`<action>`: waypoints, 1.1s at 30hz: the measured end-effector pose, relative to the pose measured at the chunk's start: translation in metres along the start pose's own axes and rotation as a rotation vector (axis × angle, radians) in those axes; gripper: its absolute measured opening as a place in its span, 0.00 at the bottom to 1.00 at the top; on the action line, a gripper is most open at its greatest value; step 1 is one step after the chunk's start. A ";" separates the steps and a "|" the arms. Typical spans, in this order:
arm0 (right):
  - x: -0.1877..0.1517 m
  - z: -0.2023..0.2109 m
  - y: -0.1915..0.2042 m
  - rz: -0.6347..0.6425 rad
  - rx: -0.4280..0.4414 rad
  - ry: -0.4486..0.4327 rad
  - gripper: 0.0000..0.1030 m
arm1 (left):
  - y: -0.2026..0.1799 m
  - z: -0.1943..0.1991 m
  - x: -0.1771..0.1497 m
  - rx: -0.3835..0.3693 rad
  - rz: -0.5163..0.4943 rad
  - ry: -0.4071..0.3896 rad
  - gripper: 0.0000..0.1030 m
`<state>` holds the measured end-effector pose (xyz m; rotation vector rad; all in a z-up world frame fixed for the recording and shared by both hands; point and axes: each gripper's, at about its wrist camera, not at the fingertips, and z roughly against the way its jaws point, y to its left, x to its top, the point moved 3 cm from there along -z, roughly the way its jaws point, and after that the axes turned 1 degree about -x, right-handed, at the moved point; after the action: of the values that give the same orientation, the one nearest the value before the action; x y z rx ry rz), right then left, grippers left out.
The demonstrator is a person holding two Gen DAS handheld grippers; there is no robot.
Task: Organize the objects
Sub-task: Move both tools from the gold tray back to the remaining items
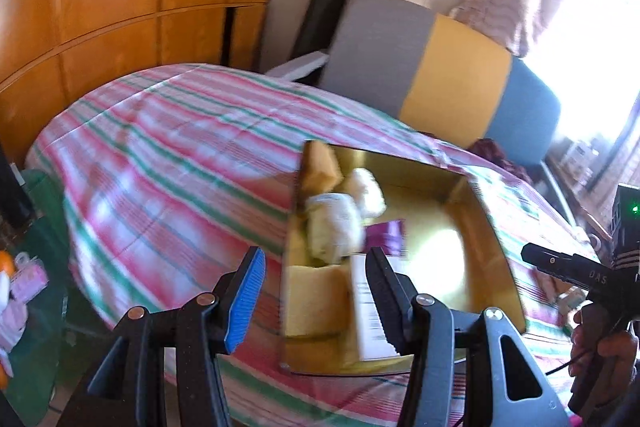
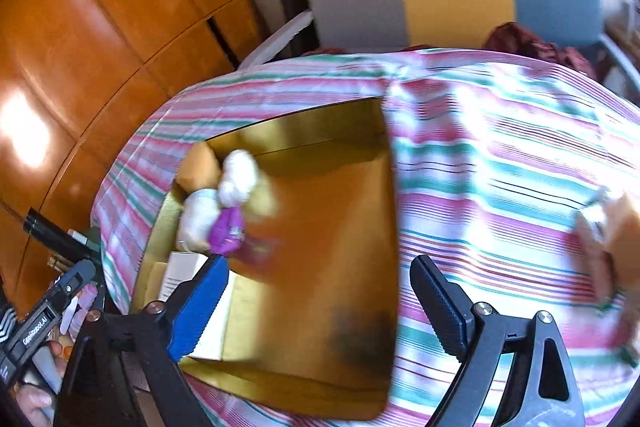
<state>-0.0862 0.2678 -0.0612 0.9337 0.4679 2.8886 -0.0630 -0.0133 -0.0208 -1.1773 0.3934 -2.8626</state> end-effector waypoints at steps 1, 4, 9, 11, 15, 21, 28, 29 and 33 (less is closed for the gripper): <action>-0.001 0.008 -0.011 -0.016 -0.011 -0.009 0.91 | -0.005 -0.001 0.001 -0.014 -0.009 0.002 0.51; -0.004 0.034 -0.046 -0.063 -0.059 -0.041 0.92 | -0.030 -0.001 0.003 -0.053 -0.057 0.003 0.51; -0.007 0.084 -0.120 -0.150 -0.194 -0.109 0.93 | -0.077 -0.004 0.000 -0.128 -0.154 0.022 0.51; -0.009 0.106 -0.155 -0.213 -0.250 -0.142 0.93 | -0.094 -0.006 -0.003 -0.153 -0.188 0.032 0.51; -0.020 0.136 -0.231 -0.392 -0.361 -0.212 0.96 | -0.140 -0.012 -0.013 -0.212 -0.279 0.062 0.51; -0.069 0.140 -0.326 -0.760 -0.443 -0.213 0.94 | -0.201 -0.026 -0.034 -0.265 -0.395 0.121 0.51; -0.076 0.151 -0.344 -0.877 -0.369 -0.264 0.95 | -0.270 -0.045 -0.052 -0.320 -0.511 0.176 0.65; -0.075 0.150 -0.344 -0.874 -0.371 -0.261 0.95 | -0.279 -0.048 -0.053 -0.326 -0.527 0.178 0.67; -0.075 0.149 -0.344 -0.880 -0.351 -0.260 0.96 | -0.313 -0.062 -0.057 -0.334 -0.580 0.185 0.78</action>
<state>0.0519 0.6223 -0.0945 0.7622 0.2412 1.9406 -0.0418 0.3104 -0.0280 -1.2420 0.6530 -3.5332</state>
